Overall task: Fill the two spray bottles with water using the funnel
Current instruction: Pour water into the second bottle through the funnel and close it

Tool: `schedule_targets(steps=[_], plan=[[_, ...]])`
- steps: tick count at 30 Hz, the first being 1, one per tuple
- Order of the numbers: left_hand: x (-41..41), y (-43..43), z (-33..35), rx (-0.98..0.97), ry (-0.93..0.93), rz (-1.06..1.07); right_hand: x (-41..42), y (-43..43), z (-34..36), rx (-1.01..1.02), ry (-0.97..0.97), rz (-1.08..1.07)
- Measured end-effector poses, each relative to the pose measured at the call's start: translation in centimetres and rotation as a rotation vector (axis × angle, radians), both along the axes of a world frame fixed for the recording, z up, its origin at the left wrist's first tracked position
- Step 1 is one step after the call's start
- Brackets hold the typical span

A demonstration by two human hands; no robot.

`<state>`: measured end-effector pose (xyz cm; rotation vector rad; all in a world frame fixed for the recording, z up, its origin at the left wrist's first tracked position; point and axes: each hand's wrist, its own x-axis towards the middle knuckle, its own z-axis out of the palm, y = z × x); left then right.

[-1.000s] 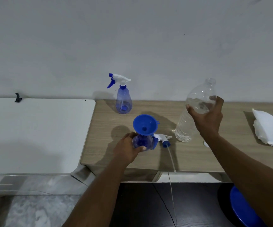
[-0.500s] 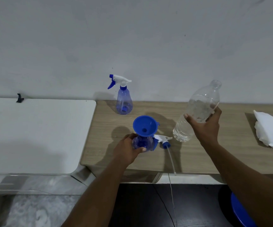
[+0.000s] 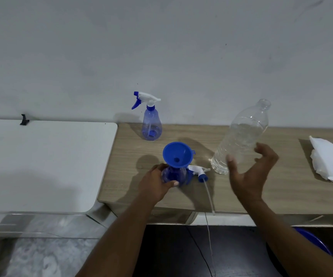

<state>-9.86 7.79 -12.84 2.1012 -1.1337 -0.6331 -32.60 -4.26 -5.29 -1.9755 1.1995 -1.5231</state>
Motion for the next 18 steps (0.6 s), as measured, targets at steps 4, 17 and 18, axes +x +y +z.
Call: schedule_targets(steps=[4, 17, 18], plan=[[0.0, -0.1, 0.1, 0.052, 0.067, -0.001, 5.3, 3.3, 2.7, -0.142, 0.337, 0.427], [-0.1, 0.1, 0.4, 0.056, 0.042, 0.015, 10.5, 2.1, 3.7, 0.183, 0.708, 0.549], [-0.1, 0.1, 0.5, 0.057, 0.041, 0.017, 10.5, 2.1, 3.9, 0.175, 0.704, 0.547]])
